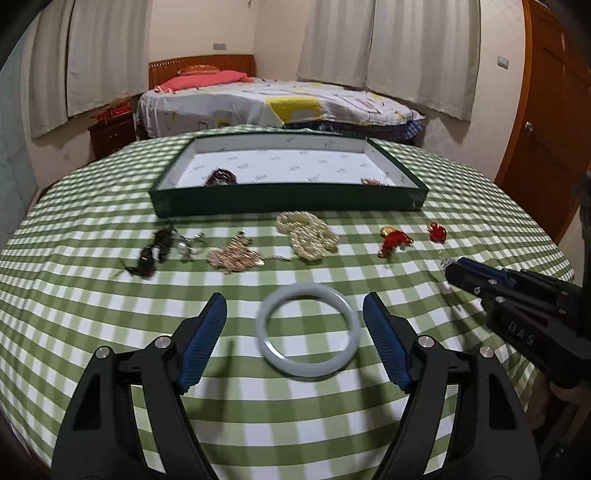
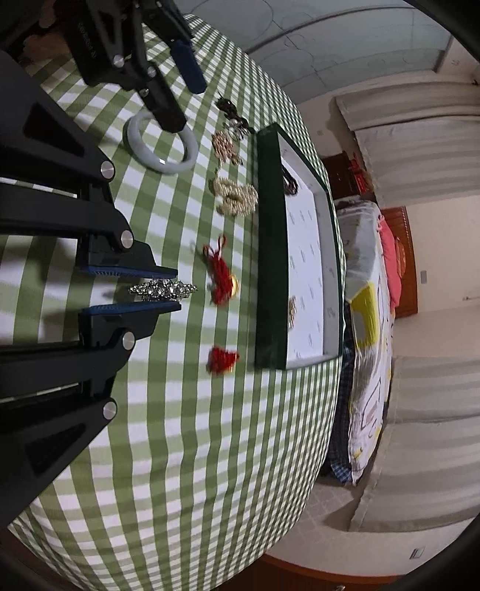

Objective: Organize jewelry
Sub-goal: 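Grasp the rhinestone hair clip with right tool while left tool grasps the jade bangle, then lower the jade bangle and rhinestone clip into the tray and open both tools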

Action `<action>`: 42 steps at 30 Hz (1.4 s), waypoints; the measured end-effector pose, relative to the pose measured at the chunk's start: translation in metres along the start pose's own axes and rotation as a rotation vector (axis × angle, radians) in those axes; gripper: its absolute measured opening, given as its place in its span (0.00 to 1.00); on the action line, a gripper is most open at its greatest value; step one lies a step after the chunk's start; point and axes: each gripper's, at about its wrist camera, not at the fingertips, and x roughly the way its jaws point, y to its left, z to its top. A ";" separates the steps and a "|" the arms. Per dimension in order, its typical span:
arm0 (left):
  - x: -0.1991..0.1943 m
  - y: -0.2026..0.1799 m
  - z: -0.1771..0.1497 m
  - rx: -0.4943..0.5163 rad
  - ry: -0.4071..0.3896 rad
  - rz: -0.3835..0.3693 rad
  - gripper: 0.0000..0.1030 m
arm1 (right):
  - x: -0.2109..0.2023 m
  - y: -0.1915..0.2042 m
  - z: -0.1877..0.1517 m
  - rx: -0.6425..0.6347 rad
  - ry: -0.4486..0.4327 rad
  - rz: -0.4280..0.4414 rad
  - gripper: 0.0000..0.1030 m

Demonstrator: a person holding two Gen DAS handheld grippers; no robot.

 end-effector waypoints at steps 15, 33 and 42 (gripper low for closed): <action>0.026 -0.009 -0.005 0.009 0.063 0.055 0.73 | 0.003 -0.009 0.001 0.036 -0.006 0.002 0.12; 0.013 -0.012 -0.001 0.062 0.002 0.032 0.67 | 0.000 -0.004 0.002 0.029 -0.017 0.009 0.12; -0.006 -0.007 0.030 0.082 -0.095 0.039 0.67 | -0.009 0.009 0.030 0.003 -0.067 0.037 0.12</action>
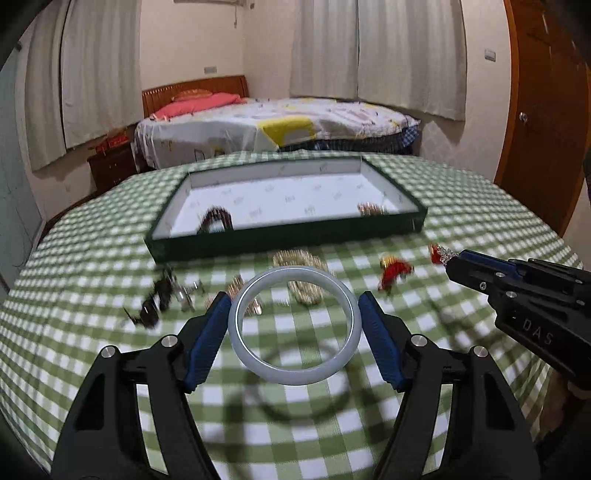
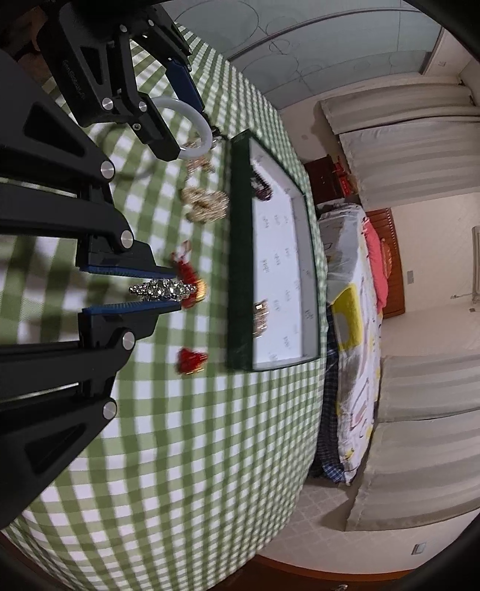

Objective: Organize jewelry
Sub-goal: 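Lower the jade bangle and rhinestone clip into the tray and open both tools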

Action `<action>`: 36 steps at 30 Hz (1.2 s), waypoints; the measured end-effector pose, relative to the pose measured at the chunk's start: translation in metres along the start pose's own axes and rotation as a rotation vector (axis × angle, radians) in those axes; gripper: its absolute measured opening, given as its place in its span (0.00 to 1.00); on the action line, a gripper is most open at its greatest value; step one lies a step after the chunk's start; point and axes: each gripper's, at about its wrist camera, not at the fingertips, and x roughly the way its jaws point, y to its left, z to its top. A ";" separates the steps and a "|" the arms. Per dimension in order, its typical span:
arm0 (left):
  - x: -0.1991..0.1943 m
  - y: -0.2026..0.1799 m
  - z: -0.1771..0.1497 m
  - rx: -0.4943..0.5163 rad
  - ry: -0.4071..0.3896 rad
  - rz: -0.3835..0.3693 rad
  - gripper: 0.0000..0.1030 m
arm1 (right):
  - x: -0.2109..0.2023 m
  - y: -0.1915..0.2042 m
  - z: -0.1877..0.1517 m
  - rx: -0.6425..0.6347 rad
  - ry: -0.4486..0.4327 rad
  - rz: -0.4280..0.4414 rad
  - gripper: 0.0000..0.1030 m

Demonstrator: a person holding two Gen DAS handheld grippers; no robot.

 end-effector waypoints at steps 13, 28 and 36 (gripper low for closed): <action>0.030 0.022 0.078 -0.064 -0.088 -0.021 0.67 | 0.034 0.012 0.076 -0.014 -0.081 0.053 0.12; 0.128 0.038 0.102 -0.077 0.039 0.029 0.67 | 0.124 0.008 0.098 0.008 0.040 0.056 0.12; 0.163 0.043 0.092 -0.081 0.142 0.008 0.67 | 0.151 0.003 0.091 0.018 0.123 0.060 0.12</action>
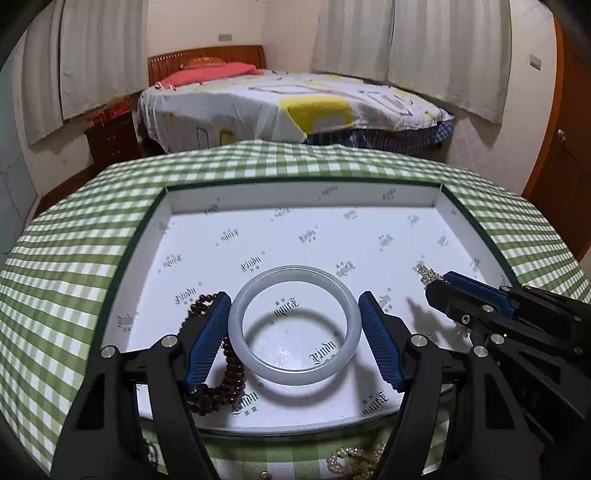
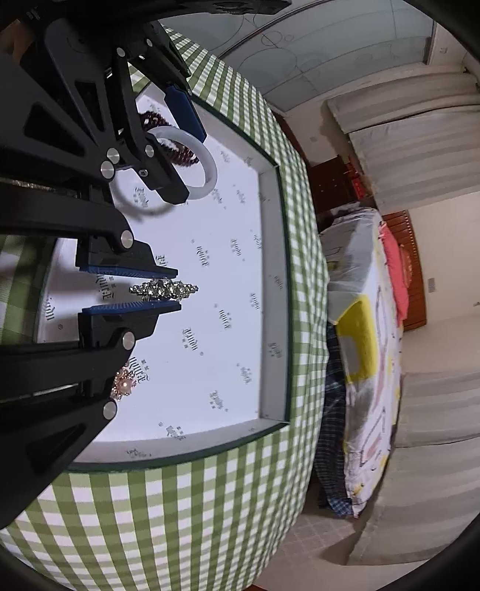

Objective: Organize jewelry
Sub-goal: 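Lower the jade bangle and rhinestone clip into the tray and open both tools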

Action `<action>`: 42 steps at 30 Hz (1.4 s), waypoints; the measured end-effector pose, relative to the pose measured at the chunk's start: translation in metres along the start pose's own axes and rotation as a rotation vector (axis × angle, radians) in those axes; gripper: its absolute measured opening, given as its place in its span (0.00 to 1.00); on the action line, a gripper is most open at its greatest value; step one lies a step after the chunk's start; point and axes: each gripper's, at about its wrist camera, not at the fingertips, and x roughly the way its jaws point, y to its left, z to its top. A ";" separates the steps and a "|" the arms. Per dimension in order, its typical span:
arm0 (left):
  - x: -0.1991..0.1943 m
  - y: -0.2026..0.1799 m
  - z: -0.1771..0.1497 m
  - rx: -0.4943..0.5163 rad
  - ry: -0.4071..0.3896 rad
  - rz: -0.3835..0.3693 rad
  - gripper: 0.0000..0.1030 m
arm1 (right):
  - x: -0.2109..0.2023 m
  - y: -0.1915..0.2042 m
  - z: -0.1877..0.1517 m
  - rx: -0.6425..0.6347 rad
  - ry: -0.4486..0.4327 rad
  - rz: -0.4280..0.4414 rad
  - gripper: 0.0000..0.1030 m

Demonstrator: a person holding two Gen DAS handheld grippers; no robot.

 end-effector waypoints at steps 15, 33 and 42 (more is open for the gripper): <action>0.013 0.005 -0.001 -0.034 0.050 -0.030 0.68 | 0.016 -0.006 -0.002 0.011 0.062 0.005 0.16; -0.010 0.013 0.002 -0.047 -0.018 -0.013 0.69 | 0.003 0.001 0.000 -0.018 0.006 -0.026 0.33; -0.040 0.016 -0.003 -0.038 -0.082 0.012 0.69 | -0.025 0.005 -0.002 -0.028 -0.052 -0.055 0.34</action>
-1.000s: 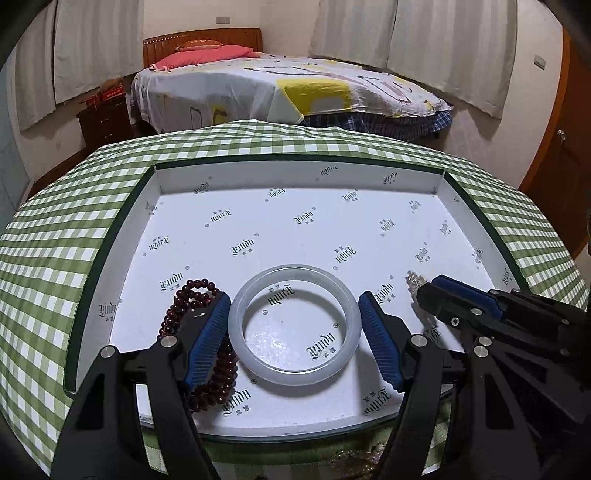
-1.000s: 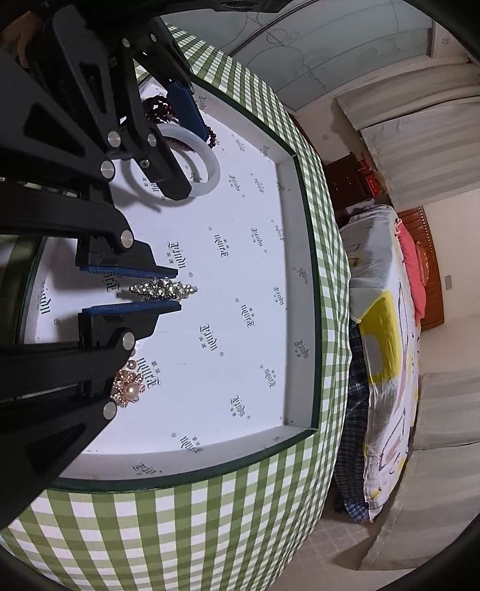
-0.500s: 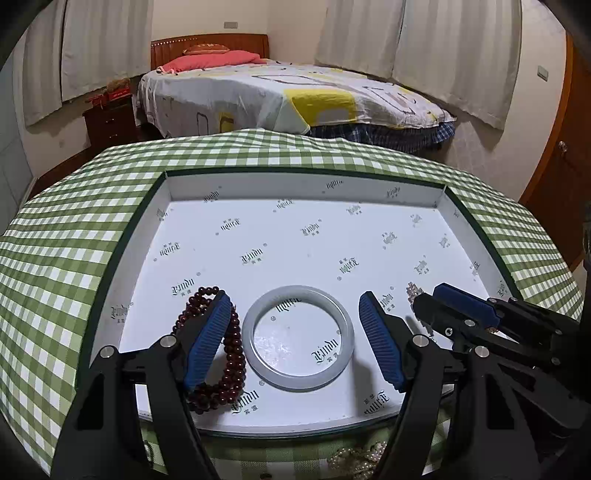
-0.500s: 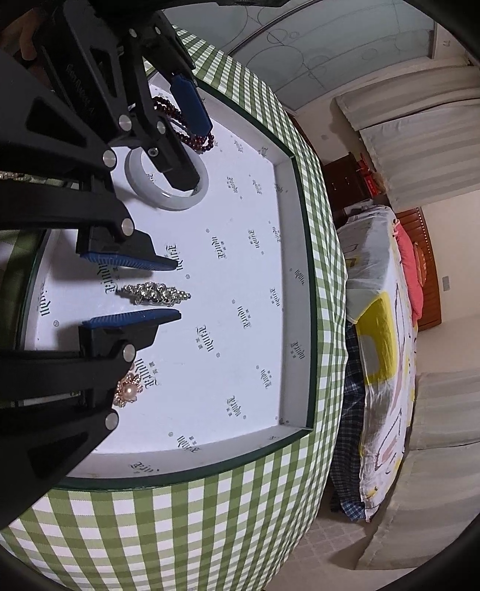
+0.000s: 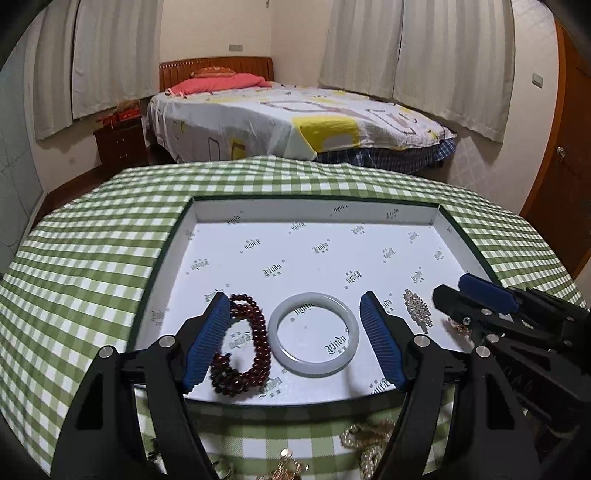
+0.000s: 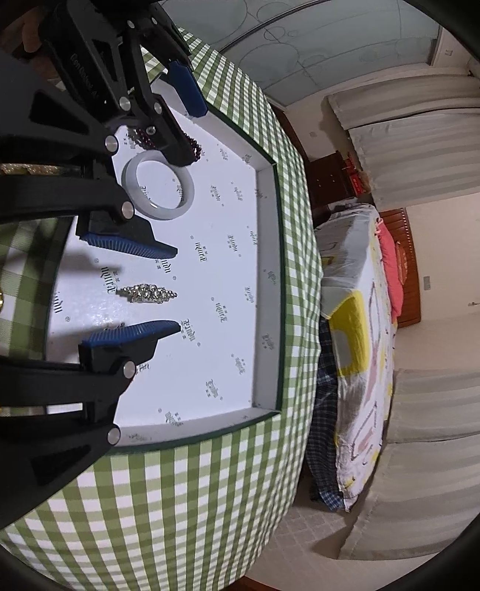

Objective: Organize jewelry
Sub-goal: 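Lower the jade bangle and rhinestone clip into the tray and open both tools, then withdraw both tools from the tray toward the red tassel charms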

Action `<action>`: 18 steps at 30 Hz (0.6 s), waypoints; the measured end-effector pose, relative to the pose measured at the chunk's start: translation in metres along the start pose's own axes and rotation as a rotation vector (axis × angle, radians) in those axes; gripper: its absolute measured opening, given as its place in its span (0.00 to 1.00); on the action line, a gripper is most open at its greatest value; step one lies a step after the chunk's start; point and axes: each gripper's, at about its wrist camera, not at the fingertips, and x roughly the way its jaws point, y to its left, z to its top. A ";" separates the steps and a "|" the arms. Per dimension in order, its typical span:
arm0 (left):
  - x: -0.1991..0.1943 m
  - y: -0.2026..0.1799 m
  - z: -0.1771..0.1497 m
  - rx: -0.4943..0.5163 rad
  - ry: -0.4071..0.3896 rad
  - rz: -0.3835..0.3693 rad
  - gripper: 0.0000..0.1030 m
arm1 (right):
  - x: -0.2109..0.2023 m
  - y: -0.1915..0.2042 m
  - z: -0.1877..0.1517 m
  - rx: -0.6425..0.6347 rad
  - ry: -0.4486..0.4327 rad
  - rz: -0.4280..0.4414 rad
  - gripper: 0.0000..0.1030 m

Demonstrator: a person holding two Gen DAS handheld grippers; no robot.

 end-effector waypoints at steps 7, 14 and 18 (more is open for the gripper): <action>-0.039 0.003 -0.005 0.007 -0.097 0.021 0.76 | -0.036 -0.001 -0.006 -0.011 -0.059 -0.038 0.34; -0.073 0.003 -0.015 0.036 -0.159 0.043 0.76 | -0.063 -0.006 -0.022 -0.007 -0.082 -0.070 0.34; -0.091 0.006 -0.028 0.046 -0.174 0.056 0.76 | -0.073 -0.009 -0.033 -0.002 -0.081 -0.077 0.34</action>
